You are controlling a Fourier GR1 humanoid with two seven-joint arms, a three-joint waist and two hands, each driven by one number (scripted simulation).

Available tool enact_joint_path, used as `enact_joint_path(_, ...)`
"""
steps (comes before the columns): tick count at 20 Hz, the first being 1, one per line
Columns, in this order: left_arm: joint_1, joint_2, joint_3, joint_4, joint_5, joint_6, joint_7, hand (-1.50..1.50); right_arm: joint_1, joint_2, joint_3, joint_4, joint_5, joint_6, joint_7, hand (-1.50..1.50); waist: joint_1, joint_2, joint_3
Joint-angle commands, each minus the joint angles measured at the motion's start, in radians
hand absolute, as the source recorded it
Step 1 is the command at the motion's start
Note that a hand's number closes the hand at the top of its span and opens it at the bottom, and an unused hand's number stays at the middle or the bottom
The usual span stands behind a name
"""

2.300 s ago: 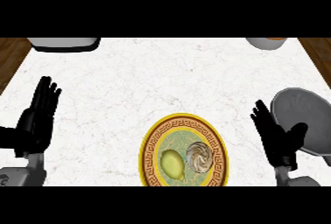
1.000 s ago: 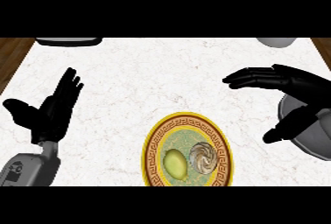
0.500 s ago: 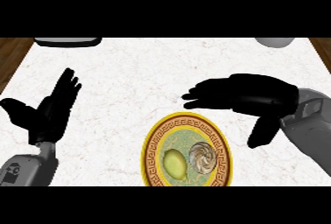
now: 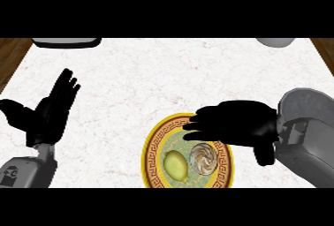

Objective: Pick the cupcake from the plate and place it in the pan

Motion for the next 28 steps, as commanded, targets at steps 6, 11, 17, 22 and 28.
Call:
enact_joint_path(6,-0.013,-0.004,0.049,0.019,0.010,-0.050,-0.002,0.00,0.074,-0.036,0.027,-0.146,0.250,-0.028,0.011,-1.50,-0.003,0.002,0.000)
enact_joint_path(11,0.018,-0.023,0.043,-0.034,-0.015,-0.050,0.028,0.00,0.190,0.004,-0.027,-0.309,0.285,0.037,0.090,-1.50,-0.005,0.000,0.000)
enact_joint_path(17,0.051,-0.033,0.073,-0.048,-0.037,-0.061,0.020,0.00,0.186,0.176,0.037,-0.252,0.399,0.098,0.128,-1.50,0.004,0.001,0.000)
enact_joint_path(22,0.034,-0.047,0.067,-0.068,-0.062,-0.067,0.056,0.00,0.275,0.187,0.068,-0.240,0.521,0.046,0.136,-1.50,0.001,0.001,0.000)
enact_joint_path(28,-0.002,-0.061,0.117,0.025,-0.052,-0.121,0.000,0.00,0.218,0.273,0.025,-0.091,0.587,0.037,0.077,-1.50,0.002,0.002,0.000)
